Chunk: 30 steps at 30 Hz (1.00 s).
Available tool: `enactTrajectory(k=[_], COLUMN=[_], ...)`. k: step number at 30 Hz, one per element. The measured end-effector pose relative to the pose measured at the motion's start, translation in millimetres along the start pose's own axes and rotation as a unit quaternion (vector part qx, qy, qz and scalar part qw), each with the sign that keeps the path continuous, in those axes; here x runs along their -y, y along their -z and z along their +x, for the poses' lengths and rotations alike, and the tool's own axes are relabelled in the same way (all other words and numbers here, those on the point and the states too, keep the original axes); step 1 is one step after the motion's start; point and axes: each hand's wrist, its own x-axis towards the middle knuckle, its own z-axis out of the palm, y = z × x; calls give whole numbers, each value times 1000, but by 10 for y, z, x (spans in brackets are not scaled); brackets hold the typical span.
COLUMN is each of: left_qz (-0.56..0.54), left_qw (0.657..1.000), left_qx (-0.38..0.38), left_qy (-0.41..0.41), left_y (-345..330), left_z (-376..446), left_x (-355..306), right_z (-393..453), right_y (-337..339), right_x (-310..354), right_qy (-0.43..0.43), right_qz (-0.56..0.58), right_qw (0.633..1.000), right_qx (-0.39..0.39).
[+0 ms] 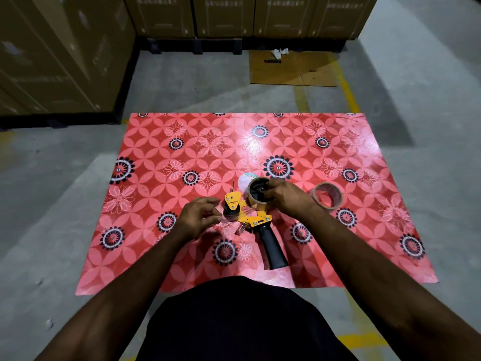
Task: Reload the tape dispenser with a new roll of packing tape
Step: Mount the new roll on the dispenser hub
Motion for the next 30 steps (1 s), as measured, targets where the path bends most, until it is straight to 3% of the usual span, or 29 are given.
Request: enactTrajectory(k=[5, 9, 12, 15, 30], left_qz=[58, 79, 99, 101, 105], left_qw=[998, 996, 995, 994, 992], left_qx=[13, 24, 30, 32, 48], left_qy=[-23, -20, -18, -21, -47], left_y=[87, 138, 139, 147, 159], left_z=[105, 164, 209, 228, 184], left_x=[-50, -57, -57, -64, 72], right_z=[-127, -347, -429, -373, -324], right_y=[-49, -190, -432, -627, -808], right_x=[60, 434, 815, 983, 936], right_qy=[-9, -77, -99, -120, -119], right_qz=[-19, 102, 140, 94, 52], right_qw=[998, 982, 979, 982, 981], right_qx=[-52, -141, -113, -108, -147])
